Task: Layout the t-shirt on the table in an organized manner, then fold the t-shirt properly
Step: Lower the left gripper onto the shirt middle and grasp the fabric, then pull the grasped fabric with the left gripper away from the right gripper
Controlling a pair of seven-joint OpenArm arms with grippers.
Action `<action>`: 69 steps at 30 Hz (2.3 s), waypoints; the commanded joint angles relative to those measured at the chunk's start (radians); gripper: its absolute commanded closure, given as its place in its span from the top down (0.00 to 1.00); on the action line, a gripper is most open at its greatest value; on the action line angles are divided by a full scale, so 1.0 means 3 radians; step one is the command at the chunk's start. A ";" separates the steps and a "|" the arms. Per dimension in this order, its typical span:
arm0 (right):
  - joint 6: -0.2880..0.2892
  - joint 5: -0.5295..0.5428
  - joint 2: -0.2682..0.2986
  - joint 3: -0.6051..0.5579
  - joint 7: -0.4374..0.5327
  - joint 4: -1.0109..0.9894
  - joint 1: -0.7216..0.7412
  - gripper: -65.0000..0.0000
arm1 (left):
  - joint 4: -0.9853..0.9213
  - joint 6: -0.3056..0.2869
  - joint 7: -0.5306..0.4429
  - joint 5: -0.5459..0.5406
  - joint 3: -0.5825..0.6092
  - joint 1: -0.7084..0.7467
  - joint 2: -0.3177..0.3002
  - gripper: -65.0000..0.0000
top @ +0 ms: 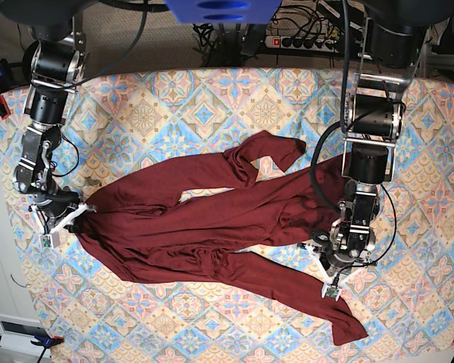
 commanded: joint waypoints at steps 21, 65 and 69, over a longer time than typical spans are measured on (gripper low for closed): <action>0.0012 0.0035 0.0064 0.0018 0.0078 0.0057 0.0099 0.00 | 0.1462 -0.0044 0.1582 -0.1844 0.0617 0.0413 -0.1127 0.71; 0.0017 0.0035 -0.0033 0.0013 -0.0556 0.1392 -0.0101 0.29 | 0.1585 -0.0024 0.1275 -0.1149 -0.1030 0.0254 -0.0913 0.21; 0.0017 0.0035 -0.0038 0.0008 -0.0556 0.1392 -0.0106 0.29 | 0.1590 -0.0019 0.1265 -0.1149 -0.1030 0.0377 -0.0913 0.30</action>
